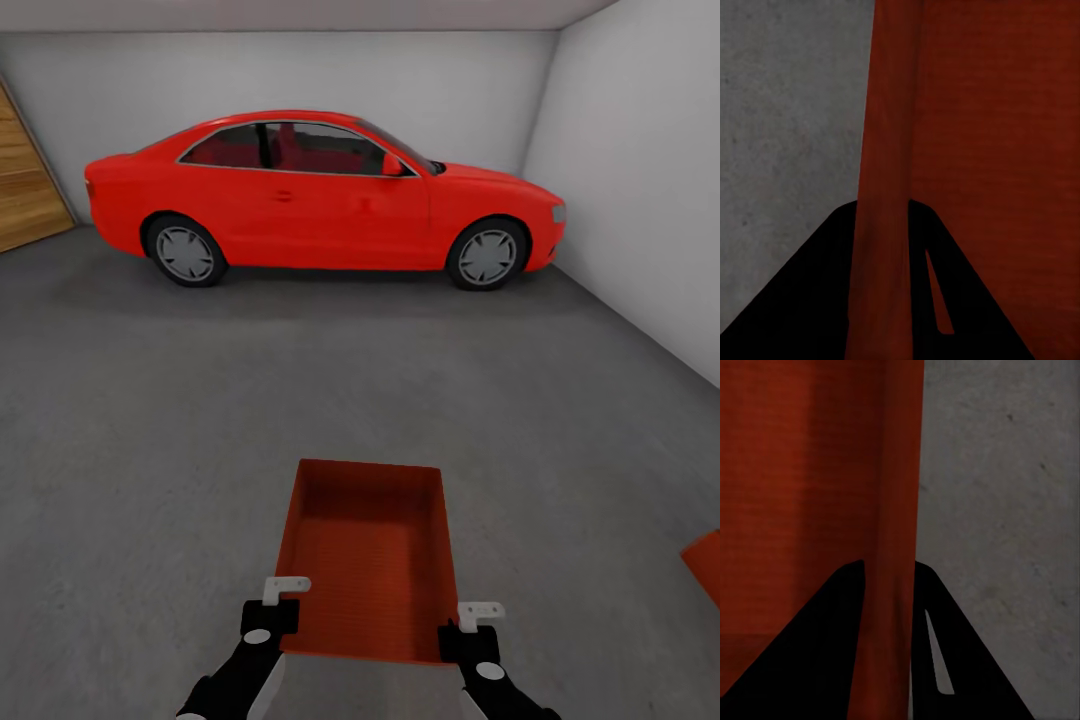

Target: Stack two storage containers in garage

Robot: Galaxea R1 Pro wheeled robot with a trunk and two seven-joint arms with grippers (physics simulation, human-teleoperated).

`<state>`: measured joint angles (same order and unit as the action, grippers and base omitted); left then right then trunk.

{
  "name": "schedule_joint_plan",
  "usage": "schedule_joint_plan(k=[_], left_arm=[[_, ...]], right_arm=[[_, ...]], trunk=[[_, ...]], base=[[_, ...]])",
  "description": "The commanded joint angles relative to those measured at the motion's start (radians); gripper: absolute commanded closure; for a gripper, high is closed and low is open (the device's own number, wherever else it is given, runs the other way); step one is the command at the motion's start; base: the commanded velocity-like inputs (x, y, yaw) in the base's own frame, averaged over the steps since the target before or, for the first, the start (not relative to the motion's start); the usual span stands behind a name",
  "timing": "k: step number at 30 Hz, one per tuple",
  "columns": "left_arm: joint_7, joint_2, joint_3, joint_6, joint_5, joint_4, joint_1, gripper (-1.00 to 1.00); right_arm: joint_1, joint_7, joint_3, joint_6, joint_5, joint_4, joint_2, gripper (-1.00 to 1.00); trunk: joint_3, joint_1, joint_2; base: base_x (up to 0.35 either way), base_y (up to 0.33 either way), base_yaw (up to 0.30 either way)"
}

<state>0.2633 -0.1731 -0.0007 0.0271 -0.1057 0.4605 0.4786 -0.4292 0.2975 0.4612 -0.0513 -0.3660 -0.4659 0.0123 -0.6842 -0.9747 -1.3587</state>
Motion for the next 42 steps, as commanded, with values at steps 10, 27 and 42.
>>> schedule_joint_plan(k=[10, 27, 42], left_arm=[[-0.033, 0.0, 0.008, 0.004, 0.003, -0.002, 0.002, 1.0], [-0.033, 0.0, 0.008, 0.004, 0.003, -0.002, 0.002, 1.0], [-0.033, 0.0, 0.008, 0.004, 0.003, -0.002, 0.002, 1.0]], right_arm=[[0.0, 0.017, 0.009, -0.008, 0.005, 0.092, -0.017, 1.0], [0.0, 0.016, 0.008, -0.009, 0.006, 0.089, -0.017, 1.0], [0.0, 0.016, 0.013, -0.011, 0.01, 0.088, -0.022, 1.0]], trunk=[[-0.001, -0.001, 0.0], [-0.001, -0.001, 0.0], [-0.001, -0.001, 0.0]], base=[[0.259, 0.0, 0.0], [0.015, 0.0, 0.0], [0.0, 0.0, 0.0]])
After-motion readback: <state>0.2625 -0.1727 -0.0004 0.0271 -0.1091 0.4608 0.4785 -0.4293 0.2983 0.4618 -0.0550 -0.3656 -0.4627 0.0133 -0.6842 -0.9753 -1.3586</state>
